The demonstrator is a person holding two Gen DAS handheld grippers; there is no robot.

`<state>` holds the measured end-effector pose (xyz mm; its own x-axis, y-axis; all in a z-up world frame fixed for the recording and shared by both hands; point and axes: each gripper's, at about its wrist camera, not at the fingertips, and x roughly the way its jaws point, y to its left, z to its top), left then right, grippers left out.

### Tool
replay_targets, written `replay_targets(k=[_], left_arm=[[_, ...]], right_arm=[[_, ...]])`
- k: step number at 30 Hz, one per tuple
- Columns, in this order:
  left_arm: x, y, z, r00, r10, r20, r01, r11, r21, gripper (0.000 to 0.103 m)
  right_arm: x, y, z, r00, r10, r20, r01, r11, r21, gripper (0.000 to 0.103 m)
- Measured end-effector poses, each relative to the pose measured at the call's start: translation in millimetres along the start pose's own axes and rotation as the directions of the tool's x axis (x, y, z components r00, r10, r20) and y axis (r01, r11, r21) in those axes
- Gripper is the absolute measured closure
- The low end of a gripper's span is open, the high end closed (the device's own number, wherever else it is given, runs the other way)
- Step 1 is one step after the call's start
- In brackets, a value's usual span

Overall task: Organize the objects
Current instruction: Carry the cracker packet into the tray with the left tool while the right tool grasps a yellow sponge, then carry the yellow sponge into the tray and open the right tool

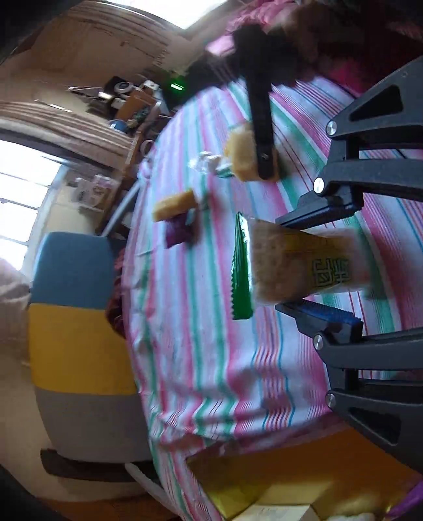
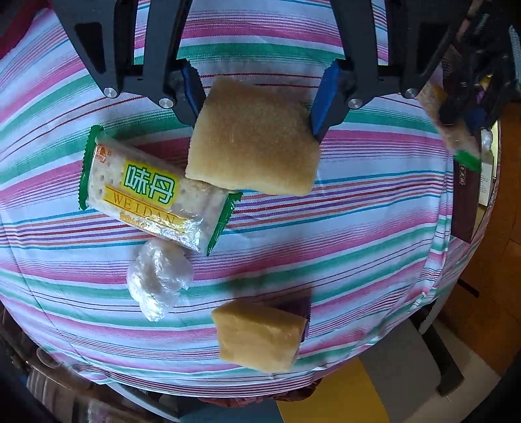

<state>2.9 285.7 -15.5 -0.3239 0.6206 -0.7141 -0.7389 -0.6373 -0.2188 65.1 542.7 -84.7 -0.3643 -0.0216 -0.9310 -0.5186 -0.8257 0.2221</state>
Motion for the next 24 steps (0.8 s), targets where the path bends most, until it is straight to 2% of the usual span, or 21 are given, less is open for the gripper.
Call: replay_targets(k=[3, 6, 9, 10, 11, 15, 17, 20, 24], left_arm=[[-30.6, 36.5, 11.1, 0.999, 0.004, 0.034, 0.0, 0.993, -0.119, 0.061], [-51.0, 90.6, 16.3, 0.998, 0.044, 0.05, -0.03, 0.965, -0.262, 0.061], [-62.8, 149.4, 16.8, 0.994, 0.096, 0.054, -0.068, 0.92, -0.386, 0.069], [-64.1, 161.2, 15.9, 0.992, 0.114, 0.048, -0.084, 0.907, -0.413, 0.081], [-64.8, 175.1, 15.4, 0.991, 0.132, 0.036, -0.104, 0.895, -0.434, 0.086], [-56.5, 217.3, 9.7, 0.986, 0.165, -0.003, -0.145, 0.858, -0.493, 0.086], [-53.0, 228.0, 5.8, 0.978, 0.206, -0.023, -0.188, 0.84, -0.509, 0.086], [-48.7, 235.6, -1.2, 0.974, 0.225, -0.038, -0.212, 0.829, -0.517, 0.086], [-43.9, 232.1, -5.2, 0.966, 0.25, -0.064, -0.248, 0.83, -0.5, 0.086]], right_arm=[[2.1, 3.4, 1.6, 1.0, -0.011, 0.006, 0.011, 1.0, -0.012, 0.045], [1.7, 3.8, 0.8, 1.0, -0.02, 0.011, 0.021, 1.0, -0.021, 0.045], [2.6, 5.9, 0.7, 0.999, -0.03, 0.014, 0.031, 0.999, -0.034, 0.045], [2.7, 6.3, 0.5, 0.999, -0.033, 0.014, 0.033, 0.999, -0.037, 0.045], [2.9, 6.5, 0.5, 0.999, -0.035, 0.015, 0.035, 0.999, -0.04, 0.045], [1.7, 4.5, -1.3, 0.999, -0.04, 0.018, 0.041, 0.998, -0.05, 0.045], [2.1, 4.7, -1.4, 0.999, -0.041, 0.019, 0.042, 0.998, -0.053, 0.045], [2.3, 3.3, -1.1, 0.999, -0.041, 0.019, 0.042, 0.998, -0.055, 0.045], [4.2, 5.9, -0.2, 0.999, -0.05, 0.02, 0.052, 0.996, -0.068, 0.045]])
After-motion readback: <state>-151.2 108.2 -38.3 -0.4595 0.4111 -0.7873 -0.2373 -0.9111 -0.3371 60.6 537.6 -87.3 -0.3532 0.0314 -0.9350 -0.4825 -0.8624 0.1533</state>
